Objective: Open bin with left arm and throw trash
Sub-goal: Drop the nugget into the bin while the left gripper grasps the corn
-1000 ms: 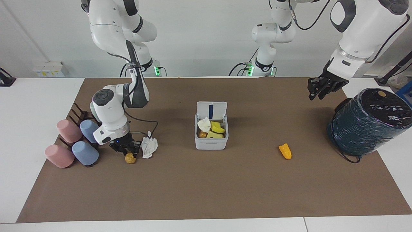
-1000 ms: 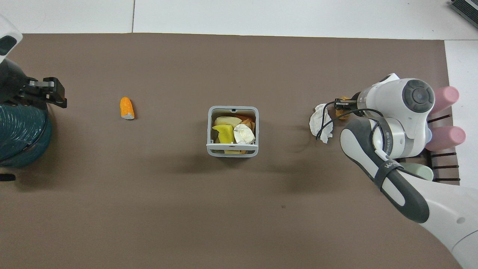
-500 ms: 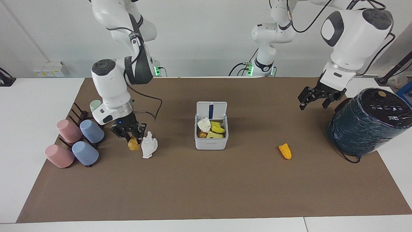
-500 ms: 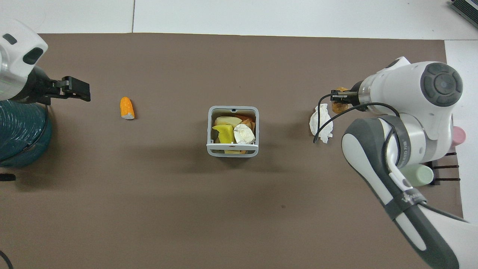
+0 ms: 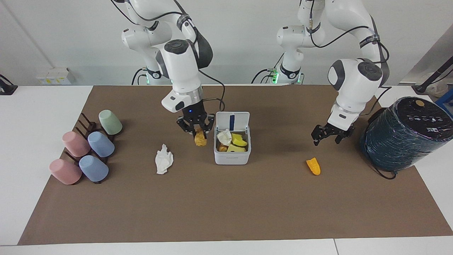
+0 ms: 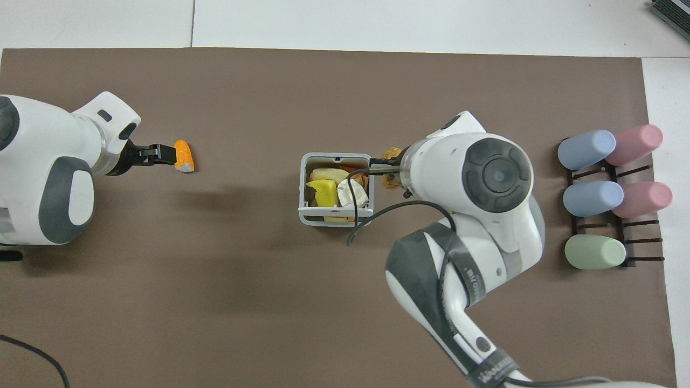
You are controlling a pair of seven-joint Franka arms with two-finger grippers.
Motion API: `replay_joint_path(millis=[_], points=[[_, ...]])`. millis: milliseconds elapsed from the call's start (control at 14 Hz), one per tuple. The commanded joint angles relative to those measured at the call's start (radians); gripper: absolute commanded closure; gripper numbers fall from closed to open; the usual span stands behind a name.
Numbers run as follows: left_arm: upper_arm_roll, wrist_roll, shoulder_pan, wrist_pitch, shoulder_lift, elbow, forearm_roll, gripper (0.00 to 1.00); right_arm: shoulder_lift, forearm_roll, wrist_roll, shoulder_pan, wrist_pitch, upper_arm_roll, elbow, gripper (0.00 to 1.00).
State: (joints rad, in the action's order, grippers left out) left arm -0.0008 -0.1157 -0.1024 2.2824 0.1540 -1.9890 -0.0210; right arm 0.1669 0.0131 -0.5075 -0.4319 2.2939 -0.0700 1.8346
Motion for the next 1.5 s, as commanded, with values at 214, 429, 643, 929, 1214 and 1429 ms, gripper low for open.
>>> replay_joint_path(millis=[214, 429, 643, 929, 1214, 1429], points=[[0.002, -0.045, -0.017, 0.185, 0.113, -0.024, 0.007, 0.14, 0.051, -0.015, 0.013, -0.113, 0.077, -0.004, -0.021, 1.00], [0.002, -0.045, -0.030, 0.267, 0.166, -0.024, 0.007, 0.20, 0.072, -0.019, 0.053, -0.116, 0.110, -0.016, -0.021, 1.00], [0.002, -0.042, -0.030, 0.285, 0.188, -0.022, 0.007, 0.41, 0.086, -0.033, 0.057, -0.116, 0.113, -0.040, -0.020, 1.00], [0.002, -0.042, -0.030, 0.235, 0.188, 0.007, 0.007, 0.99, 0.085, -0.035, 0.058, -0.117, 0.111, -0.042, -0.012, 0.44], [0.002, -0.044, -0.031, -0.001, 0.216, 0.197, 0.009, 1.00, 0.086, -0.035, 0.058, -0.114, 0.111, -0.042, -0.021, 0.18], [-0.007, -0.047, -0.034, -0.154, 0.210, 0.315, 0.006, 1.00, 0.089, -0.035, 0.058, -0.097, 0.111, -0.042, -0.044, 0.14]])
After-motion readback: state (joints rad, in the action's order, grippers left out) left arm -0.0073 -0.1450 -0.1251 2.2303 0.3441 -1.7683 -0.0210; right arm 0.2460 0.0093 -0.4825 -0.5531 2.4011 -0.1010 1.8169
